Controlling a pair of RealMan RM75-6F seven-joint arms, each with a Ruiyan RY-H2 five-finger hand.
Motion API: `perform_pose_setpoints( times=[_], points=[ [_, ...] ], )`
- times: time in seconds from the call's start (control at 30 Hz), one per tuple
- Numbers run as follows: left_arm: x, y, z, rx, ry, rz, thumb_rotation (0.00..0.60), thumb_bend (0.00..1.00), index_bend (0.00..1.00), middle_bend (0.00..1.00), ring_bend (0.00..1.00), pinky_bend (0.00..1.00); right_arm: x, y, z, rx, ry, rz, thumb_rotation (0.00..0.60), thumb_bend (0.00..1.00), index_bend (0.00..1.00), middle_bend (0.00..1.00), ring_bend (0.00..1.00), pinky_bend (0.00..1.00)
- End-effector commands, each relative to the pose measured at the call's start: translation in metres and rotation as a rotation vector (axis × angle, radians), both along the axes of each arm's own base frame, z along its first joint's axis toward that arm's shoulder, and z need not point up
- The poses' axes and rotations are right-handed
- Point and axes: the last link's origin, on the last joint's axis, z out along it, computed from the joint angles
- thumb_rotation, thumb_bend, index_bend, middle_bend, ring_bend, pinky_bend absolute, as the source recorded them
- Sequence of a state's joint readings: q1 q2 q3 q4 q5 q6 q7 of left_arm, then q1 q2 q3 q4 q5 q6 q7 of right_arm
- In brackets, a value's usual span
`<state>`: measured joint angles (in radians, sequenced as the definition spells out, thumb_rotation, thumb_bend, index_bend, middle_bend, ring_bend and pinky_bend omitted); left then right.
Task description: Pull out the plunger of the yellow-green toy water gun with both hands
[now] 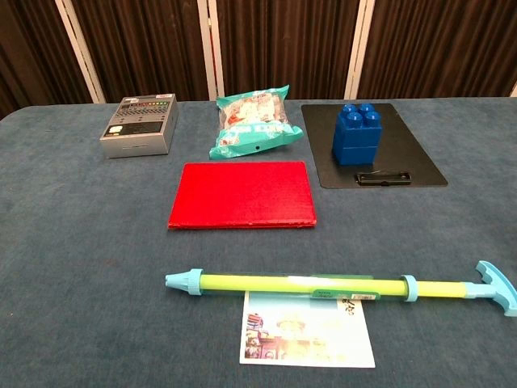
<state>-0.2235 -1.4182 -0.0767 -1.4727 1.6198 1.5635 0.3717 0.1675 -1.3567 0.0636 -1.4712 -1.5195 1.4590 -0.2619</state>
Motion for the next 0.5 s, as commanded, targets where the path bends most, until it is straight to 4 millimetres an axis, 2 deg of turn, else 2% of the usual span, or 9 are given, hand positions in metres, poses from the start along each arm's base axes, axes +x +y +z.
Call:
perform_pose_setpoints(
  times=[0.03, 0.23, 0.3, 0.5],
  points=[
    [0.002, 0.001, -0.001, -0.004, -0.021, -0.009, 0.600, 0.02, 0.23, 0.12, 0.05, 0.07, -0.001, 0.000, -0.001, 0.005, 0.001, -0.003, 0.600, 0.00, 0.00, 0.00, 0.00, 0.00],
    [0.014, 0.001, -0.014, -0.183, -0.187, -0.043, 0.600, 0.05, 0.36, 0.12, 0.05, 0.07, 0.000, 0.001, 0.000, 0.012, -0.010, -0.002, 0.600, 0.00, 0.00, 0.00, 0.00, 0.00],
    [0.023, 0.003, -0.027, -0.217, -0.200, -0.069, 0.600, 0.07, 0.42, 0.13, 0.05, 0.07, -0.001, 0.001, 0.000, 0.015, -0.016, -0.008, 0.600, 0.00, 0.00, 0.00, 0.00, 0.00],
    [0.061, 0.000, -0.094, -0.338, -0.141, -0.163, 0.600, 0.11, 0.49, 0.14, 0.05, 0.07, -0.002, 0.000, 0.003, 0.024, -0.039, -0.017, 0.600, 0.00, 0.00, 0.00, 0.00, 0.00]
  ],
)
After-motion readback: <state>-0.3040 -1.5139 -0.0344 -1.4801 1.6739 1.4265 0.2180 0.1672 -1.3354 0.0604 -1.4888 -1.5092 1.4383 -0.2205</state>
